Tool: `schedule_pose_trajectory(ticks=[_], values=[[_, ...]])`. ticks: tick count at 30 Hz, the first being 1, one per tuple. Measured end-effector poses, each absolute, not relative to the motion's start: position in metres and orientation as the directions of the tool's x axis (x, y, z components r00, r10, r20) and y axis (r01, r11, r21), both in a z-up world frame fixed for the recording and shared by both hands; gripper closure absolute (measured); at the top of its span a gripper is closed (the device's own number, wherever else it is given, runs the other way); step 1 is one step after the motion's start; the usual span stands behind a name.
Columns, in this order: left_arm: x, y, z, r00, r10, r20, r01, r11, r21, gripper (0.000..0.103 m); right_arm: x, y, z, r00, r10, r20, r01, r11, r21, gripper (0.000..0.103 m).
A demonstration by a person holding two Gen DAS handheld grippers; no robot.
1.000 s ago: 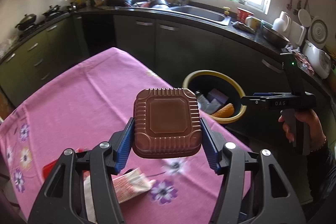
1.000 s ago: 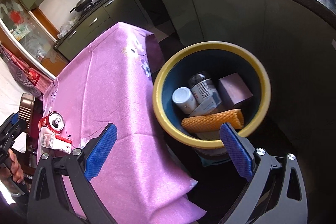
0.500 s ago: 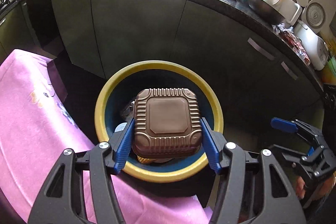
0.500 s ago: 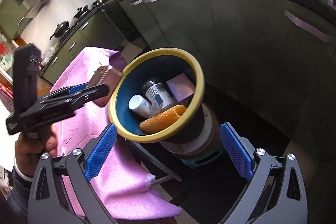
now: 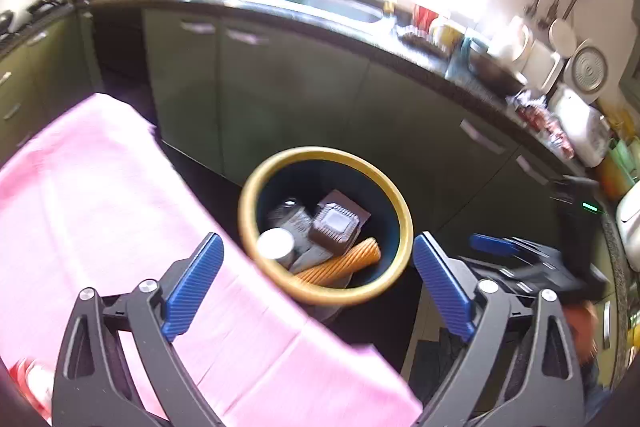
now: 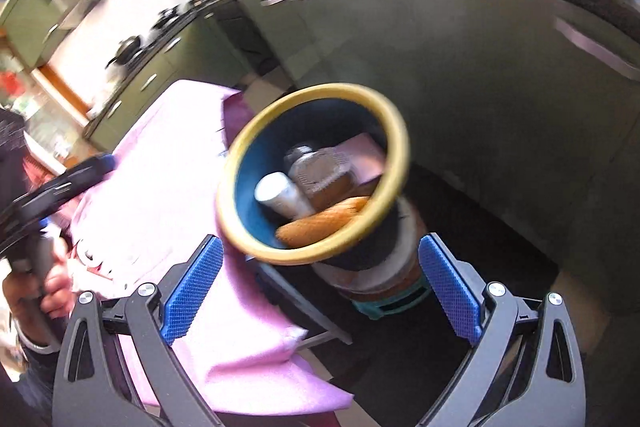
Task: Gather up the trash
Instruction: 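Grasp the white-and-red milk carton with the right gripper, then carry the milk carton over the bin and open the right gripper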
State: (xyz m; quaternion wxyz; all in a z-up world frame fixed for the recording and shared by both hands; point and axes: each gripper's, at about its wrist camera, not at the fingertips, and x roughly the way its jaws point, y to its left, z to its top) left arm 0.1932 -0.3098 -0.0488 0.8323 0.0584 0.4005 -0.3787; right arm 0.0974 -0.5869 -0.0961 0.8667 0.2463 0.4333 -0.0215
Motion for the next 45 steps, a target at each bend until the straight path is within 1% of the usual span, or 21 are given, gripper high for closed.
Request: schedule_pose_trajectory(ticks=[4, 8, 10, 12, 14, 19, 21, 23, 24, 25, 26, 27, 30, 31, 32, 37, 45], values=[[0.159, -0.233, -0.020, 0.507, -0.568, -0.648, 0.632, 0.756, -0.168, 0.007, 0.123, -0.545, -0.094, 0.600, 0.278, -0.750, 0.090, 0.908, 0.409, 0.006], [0.130, -0.152, -0.004, 0.613, -0.508, -0.605, 0.531, 0.832, -0.161, 0.007, 0.148, -0.474, -0.085, 0.539, 0.421, -0.730, -0.181, 0.904, 0.388, 0.006], [0.116, -0.117, -0.001, 0.662, -0.457, -0.594, 0.471, 0.870, -0.144, 0.007, 0.156, -0.435, -0.080, 0.502, 0.471, -0.725, -0.326, 0.880, 0.346, 0.006], [0.107, -0.086, -0.001, 0.701, -0.403, -0.588, 0.411, 0.902, -0.129, 0.007, 0.162, -0.396, -0.076, 0.461, 0.507, -0.729, -0.459, 0.839, 0.293, 0.006], [0.099, -0.061, -0.004, 0.716, -0.375, -0.589, 0.368, 0.920, -0.137, 0.007, 0.167, -0.359, -0.072, 0.398, 0.572, -0.717, -0.595, 0.756, 0.273, 0.006], [0.084, -0.022, -0.016, 0.720, -0.344, -0.602, 0.299, 0.937, -0.178, 0.007, 0.185, -0.294, -0.079, 0.281, 0.617, -0.735, -0.761, 0.610, 0.220, 0.006], [0.081, -0.015, -0.021, 0.718, -0.339, -0.608, 0.284, 0.940, -0.189, 0.007, 0.194, -0.270, -0.089, 0.241, 0.604, -0.760, -0.790, 0.576, 0.208, 0.009], [0.080, -0.010, -0.025, 0.712, -0.338, -0.615, 0.271, 0.941, -0.203, 0.007, 0.199, -0.256, -0.097, 0.205, 0.597, -0.776, -0.808, 0.550, 0.209, 0.016], [0.078, -0.008, -0.028, 0.710, -0.338, -0.617, 0.267, 0.941, -0.208, 0.007, 0.200, -0.249, -0.102, 0.189, 0.594, -0.782, -0.816, 0.538, 0.212, 0.017], [0.077, -0.006, -0.030, 0.709, -0.337, -0.620, 0.262, 0.941, -0.212, 0.007, 0.201, -0.244, -0.105, 0.178, 0.590, -0.787, -0.822, 0.529, 0.211, 0.020], [0.077, -0.005, -0.031, 0.707, -0.338, -0.622, 0.260, 0.941, -0.216, 0.007, 0.201, -0.239, -0.107, 0.168, 0.589, -0.790, -0.827, 0.521, 0.212, 0.026], [0.077, -0.005, -0.033, 0.704, -0.339, -0.624, 0.260, 0.941, -0.218, 0.007, 0.204, -0.236, -0.110, 0.156, 0.590, -0.792, -0.830, 0.514, 0.218, 0.029], [0.077, -0.006, -0.035, 0.698, -0.339, -0.630, 0.262, 0.941, -0.217, 0.007, 0.204, -0.229, -0.115, 0.142, 0.591, -0.794, -0.834, 0.503, 0.226, 0.044], [0.077, -0.007, -0.036, 0.697, -0.339, -0.632, 0.263, 0.941, -0.215, 0.007, 0.205, -0.227, -0.116, 0.139, 0.593, -0.793, -0.834, 0.502, 0.230, 0.057], [0.078, -0.008, -0.036, 0.696, -0.339, -0.633, 0.264, 0.941, -0.214, 0.007, 0.204, -0.227, -0.117, 0.135, 0.597, -0.791, -0.833, 0.500, 0.236, 0.062], [0.077, -0.009, -0.036, 0.696, -0.340, -0.632, 0.267, 0.940, -0.212, 0.007, 0.194, -0.239, -0.112, 0.142, 0.627, -0.766, -0.823, 0.504, 0.261, 0.067], [0.080, -0.009, -0.037, 0.690, -0.343, -0.637, 0.270, 0.939, -0.213, 0.007, 0.162, -0.284, -0.093, 0.207, 0.649, -0.732, -0.763, 0.575, 0.295, 0.067]])
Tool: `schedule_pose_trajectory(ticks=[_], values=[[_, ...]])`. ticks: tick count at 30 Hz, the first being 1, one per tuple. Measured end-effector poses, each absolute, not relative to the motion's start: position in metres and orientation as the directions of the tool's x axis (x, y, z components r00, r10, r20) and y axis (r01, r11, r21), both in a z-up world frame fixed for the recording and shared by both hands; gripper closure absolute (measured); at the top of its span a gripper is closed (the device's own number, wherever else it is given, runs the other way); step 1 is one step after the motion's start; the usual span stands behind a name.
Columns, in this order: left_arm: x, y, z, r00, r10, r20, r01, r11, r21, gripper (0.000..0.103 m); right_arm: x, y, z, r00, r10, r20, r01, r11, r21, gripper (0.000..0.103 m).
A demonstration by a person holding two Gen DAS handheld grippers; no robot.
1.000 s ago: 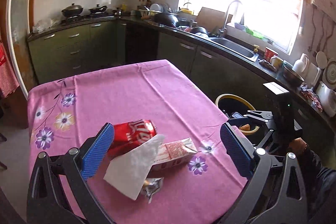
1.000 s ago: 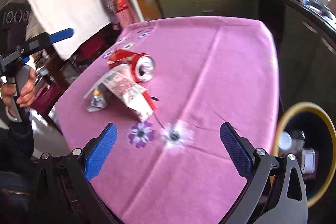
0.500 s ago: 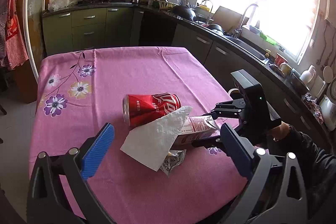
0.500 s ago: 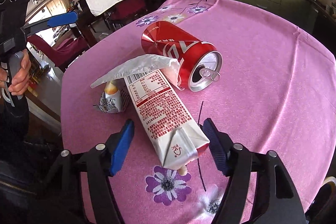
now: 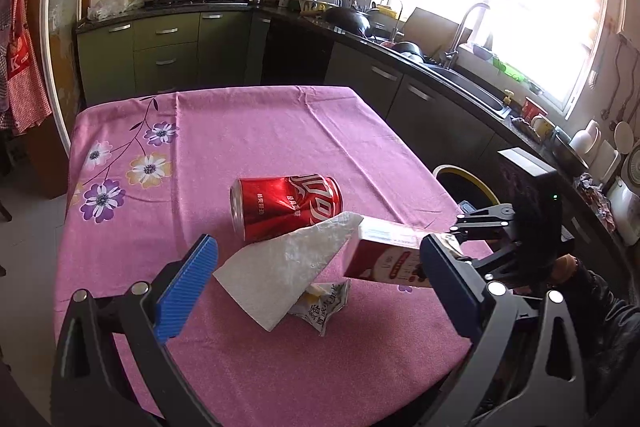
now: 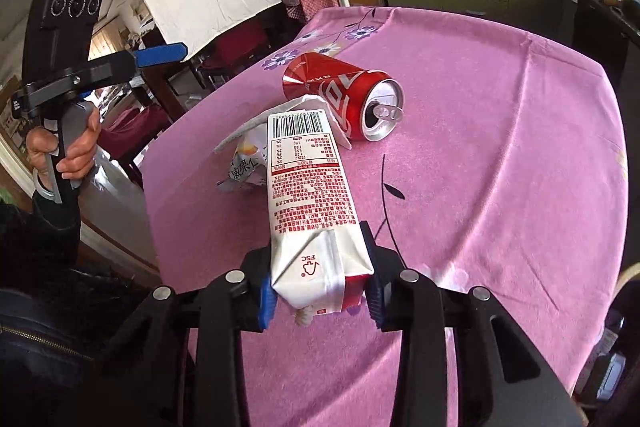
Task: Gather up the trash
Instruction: 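Carry the milk carton over the bin and open the right gripper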
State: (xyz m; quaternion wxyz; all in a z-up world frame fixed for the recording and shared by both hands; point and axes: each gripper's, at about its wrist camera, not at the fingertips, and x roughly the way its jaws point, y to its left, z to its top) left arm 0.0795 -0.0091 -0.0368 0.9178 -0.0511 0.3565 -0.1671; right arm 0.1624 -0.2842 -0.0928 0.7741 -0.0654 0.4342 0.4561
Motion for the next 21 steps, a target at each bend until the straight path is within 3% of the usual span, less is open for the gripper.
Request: schedule_pose_trajectory(ticks=[5, 8, 11, 17, 18, 20, 21], values=[[0.082, -0.013, -0.038, 0.682, -0.343, -0.645, 0.279, 0.938, -0.204, 0.007, 0.146, -0.329, -0.072, 0.320, 0.635, -0.703, -0.685, 0.668, 0.292, 0.067], [0.081, -0.019, -0.039, 0.670, -0.351, -0.654, 0.300, 0.934, -0.194, 0.007, 0.150, -0.375, -0.060, 0.460, 0.546, -0.700, -0.564, 0.788, 0.245, 0.067], [0.080, -0.026, -0.041, 0.656, -0.361, -0.663, 0.323, 0.928, -0.185, 0.007, 0.165, -0.429, -0.060, 0.589, 0.350, -0.728, -0.367, 0.919, 0.145, 0.067], [0.086, -0.037, -0.051, 0.617, -0.366, -0.697, 0.337, 0.923, -0.186, 0.007, 0.201, -0.513, -0.097, 0.604, 0.058, -0.795, -0.066, 0.998, 0.023, 0.066], [0.088, -0.038, -0.054, 0.610, -0.366, -0.703, 0.337, 0.922, -0.189, 0.007, 0.207, -0.522, -0.104, 0.597, 0.027, -0.801, -0.033, 0.999, 0.010, 0.063], [0.092, -0.040, -0.058, 0.597, -0.364, -0.715, 0.337, 0.923, -0.189, 0.007, 0.213, -0.533, -0.112, 0.598, -0.008, -0.801, 0.013, 1.000, 0.000, 0.037], [0.094, -0.041, -0.060, 0.592, -0.362, -0.720, 0.337, 0.923, -0.187, 0.007, 0.214, -0.537, -0.113, 0.610, -0.021, -0.792, 0.033, 0.999, -0.001, 0.037]])
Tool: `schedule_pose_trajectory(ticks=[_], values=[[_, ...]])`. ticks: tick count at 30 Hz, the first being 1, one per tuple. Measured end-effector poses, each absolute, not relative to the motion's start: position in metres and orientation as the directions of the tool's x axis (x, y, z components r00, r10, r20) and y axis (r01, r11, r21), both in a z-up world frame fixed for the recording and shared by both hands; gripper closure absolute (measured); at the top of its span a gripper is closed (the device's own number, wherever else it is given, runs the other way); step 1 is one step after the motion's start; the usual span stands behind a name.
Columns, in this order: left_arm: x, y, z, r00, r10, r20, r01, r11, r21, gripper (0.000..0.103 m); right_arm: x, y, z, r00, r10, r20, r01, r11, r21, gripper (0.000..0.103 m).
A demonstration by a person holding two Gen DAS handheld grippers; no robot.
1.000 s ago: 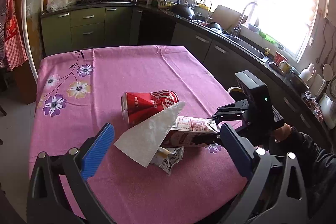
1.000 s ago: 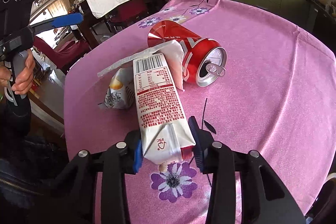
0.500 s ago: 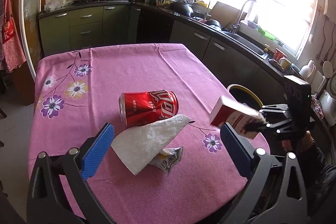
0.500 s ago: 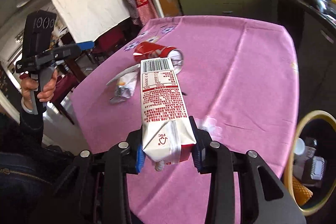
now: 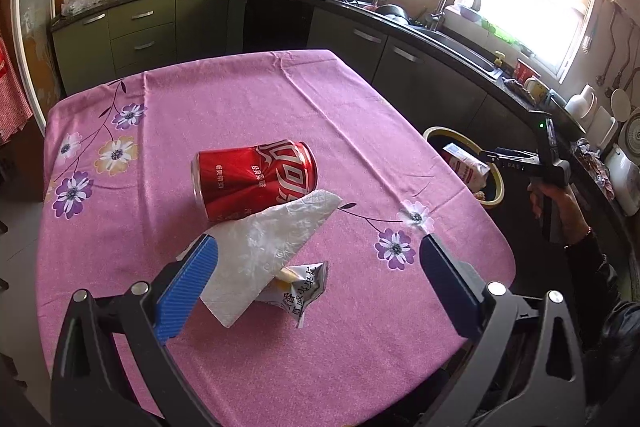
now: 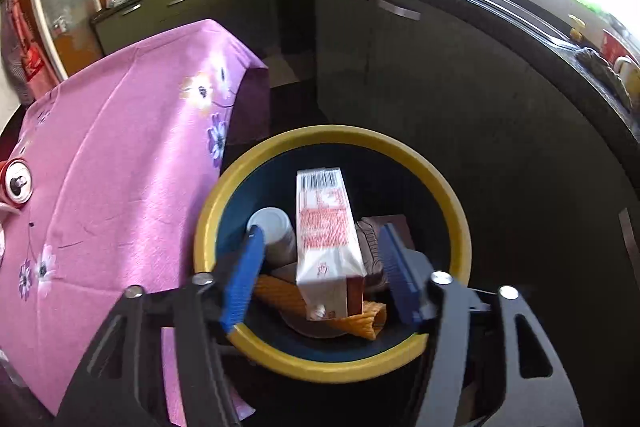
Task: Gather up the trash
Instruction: 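Carry the milk carton over the bin and open the right gripper, then grasp the white tissue with the left gripper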
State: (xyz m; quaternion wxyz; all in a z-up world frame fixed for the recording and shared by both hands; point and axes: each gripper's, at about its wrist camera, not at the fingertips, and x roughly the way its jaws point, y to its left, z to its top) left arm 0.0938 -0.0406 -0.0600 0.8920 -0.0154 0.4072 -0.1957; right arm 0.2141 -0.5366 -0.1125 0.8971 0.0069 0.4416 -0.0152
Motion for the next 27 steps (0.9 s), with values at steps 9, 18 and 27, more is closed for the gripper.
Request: schedule_pose_trajectory(ticks=[9, 18, 27], values=[[0.117, -0.040, -0.088, 0.539, -0.336, -0.772, 0.308, 0.932, -0.191, 0.007, 0.200, -0.511, -0.097, 0.653, 0.025, -0.757, -0.019, 1.000, 0.017, 0.037], [0.146, -0.034, -0.109, 0.520, -0.302, -0.799, 0.271, 0.945, -0.181, 0.008, 0.193, -0.487, -0.092, 0.657, 0.065, -0.751, -0.067, 0.997, 0.028, 0.037], [0.158, -0.032, -0.119, 0.498, -0.274, -0.823, 0.262, 0.952, -0.158, 0.058, 0.194, -0.477, -0.095, 0.653, 0.093, -0.752, -0.090, 0.995, 0.045, 0.037]])
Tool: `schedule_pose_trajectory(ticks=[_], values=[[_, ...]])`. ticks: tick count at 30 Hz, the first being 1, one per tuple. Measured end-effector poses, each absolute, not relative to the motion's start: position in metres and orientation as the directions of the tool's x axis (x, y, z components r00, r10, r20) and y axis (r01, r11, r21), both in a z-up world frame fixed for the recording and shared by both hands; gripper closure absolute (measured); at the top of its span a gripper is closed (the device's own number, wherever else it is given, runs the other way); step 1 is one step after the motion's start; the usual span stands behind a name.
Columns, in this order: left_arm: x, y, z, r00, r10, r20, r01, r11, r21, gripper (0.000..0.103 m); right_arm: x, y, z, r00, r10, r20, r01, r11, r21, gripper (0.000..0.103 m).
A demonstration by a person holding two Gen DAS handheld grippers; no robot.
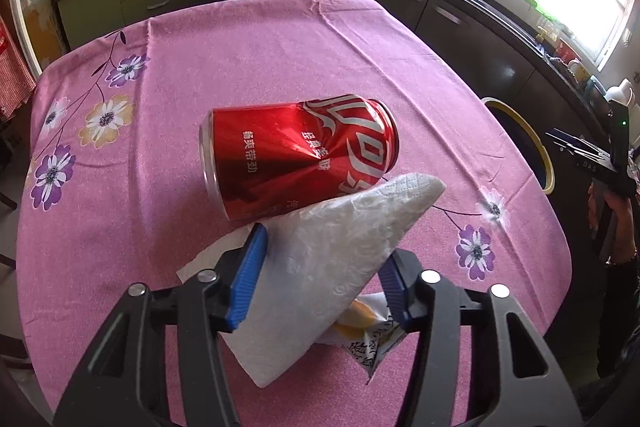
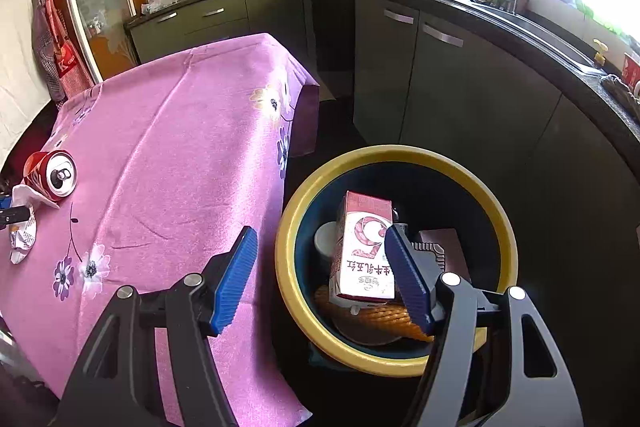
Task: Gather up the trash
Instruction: 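Grasp the white tissue with the left gripper, then carry the tissue over the bin and open the left gripper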
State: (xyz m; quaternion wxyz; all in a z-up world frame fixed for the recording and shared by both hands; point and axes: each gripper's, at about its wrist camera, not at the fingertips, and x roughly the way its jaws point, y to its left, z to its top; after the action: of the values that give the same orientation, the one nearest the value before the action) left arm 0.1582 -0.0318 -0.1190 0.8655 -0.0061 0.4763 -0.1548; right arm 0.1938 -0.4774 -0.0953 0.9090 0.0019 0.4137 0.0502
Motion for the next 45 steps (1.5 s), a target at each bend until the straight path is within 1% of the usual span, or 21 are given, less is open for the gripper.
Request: schedule_pose_trajectory(ticks=[1, 3, 5, 8, 12, 14, 17, 20, 24, 29, 34, 37, 40, 45], values=[[0.158, -0.031, -0.118, 0.501, -0.273, -0.821, 0.261, 0.952, -0.158, 0.062, 0.194, -0.477, -0.095, 0.654, 0.096, -0.751, -0.093, 0.995, 0.047, 0.037], [0.158, -0.030, -0.116, 0.507, -0.274, -0.818, 0.259, 0.953, -0.159, 0.073, 0.194, -0.475, -0.095, 0.653, 0.102, -0.751, -0.099, 0.994, 0.049, 0.037], [0.156, -0.029, -0.113, 0.513, -0.276, -0.813, 0.262, 0.952, -0.158, 0.078, 0.193, -0.474, -0.095, 0.653, 0.106, -0.750, -0.102, 0.993, 0.051, 0.037], [0.152, -0.027, -0.104, 0.532, -0.271, -0.803, 0.266, 0.953, -0.146, 0.090, 0.193, -0.473, -0.095, 0.654, 0.115, -0.748, -0.109, 0.992, 0.058, 0.037], [0.146, -0.022, -0.086, 0.567, -0.274, -0.777, 0.271, 0.953, -0.138, 0.099, 0.189, -0.470, -0.093, 0.658, 0.124, -0.742, -0.119, 0.991, 0.060, 0.037], [0.143, -0.021, -0.074, 0.592, -0.272, -0.759, 0.273, 0.953, -0.129, 0.101, 0.188, -0.469, -0.091, 0.663, 0.127, -0.738, -0.124, 0.991, 0.060, 0.037], [0.139, -0.026, -0.054, 0.613, -0.288, -0.736, 0.300, 0.946, -0.120, 0.102, 0.185, -0.468, -0.086, 0.672, 0.126, -0.729, -0.124, 0.991, 0.057, 0.037], [0.136, -0.045, -0.036, 0.618, -0.325, -0.716, 0.362, 0.926, -0.107, 0.102, 0.179, -0.471, -0.081, 0.684, 0.121, -0.719, -0.115, 0.992, 0.057, 0.037], [0.138, -0.085, -0.018, 0.595, -0.393, -0.701, 0.466, 0.879, -0.098, 0.102, 0.170, -0.480, -0.074, 0.701, 0.103, -0.706, -0.089, 0.994, 0.057, 0.037], [0.156, -0.147, -0.004, 0.578, -0.423, -0.698, 0.571, 0.821, -0.025, 0.102, 0.157, -0.502, -0.067, 0.719, 0.084, -0.690, -0.049, 0.996, 0.071, 0.037], [0.185, -0.183, 0.011, 0.585, -0.413, -0.698, 0.594, 0.805, 0.022, 0.102, 0.141, -0.527, -0.068, 0.732, 0.082, -0.676, -0.013, 0.994, 0.107, 0.037], [0.193, -0.199, 0.019, 0.576, -0.431, -0.695, 0.609, 0.793, 0.012, 0.102, 0.134, -0.538, -0.070, 0.735, 0.080, -0.674, -0.001, 0.993, 0.117, 0.037], [0.195, -0.232, 0.017, 0.532, -0.466, -0.707, 0.663, 0.749, 0.004, 0.102, 0.130, -0.547, -0.070, 0.743, 0.056, -0.667, 0.023, 0.994, 0.109, 0.037], [0.207, -0.310, -0.012, 0.407, -0.515, -0.754, 0.756, 0.654, -0.039, 0.102, 0.121, -0.564, -0.065, 0.760, 0.035, -0.649, 0.069, 0.989, 0.133, 0.037]])
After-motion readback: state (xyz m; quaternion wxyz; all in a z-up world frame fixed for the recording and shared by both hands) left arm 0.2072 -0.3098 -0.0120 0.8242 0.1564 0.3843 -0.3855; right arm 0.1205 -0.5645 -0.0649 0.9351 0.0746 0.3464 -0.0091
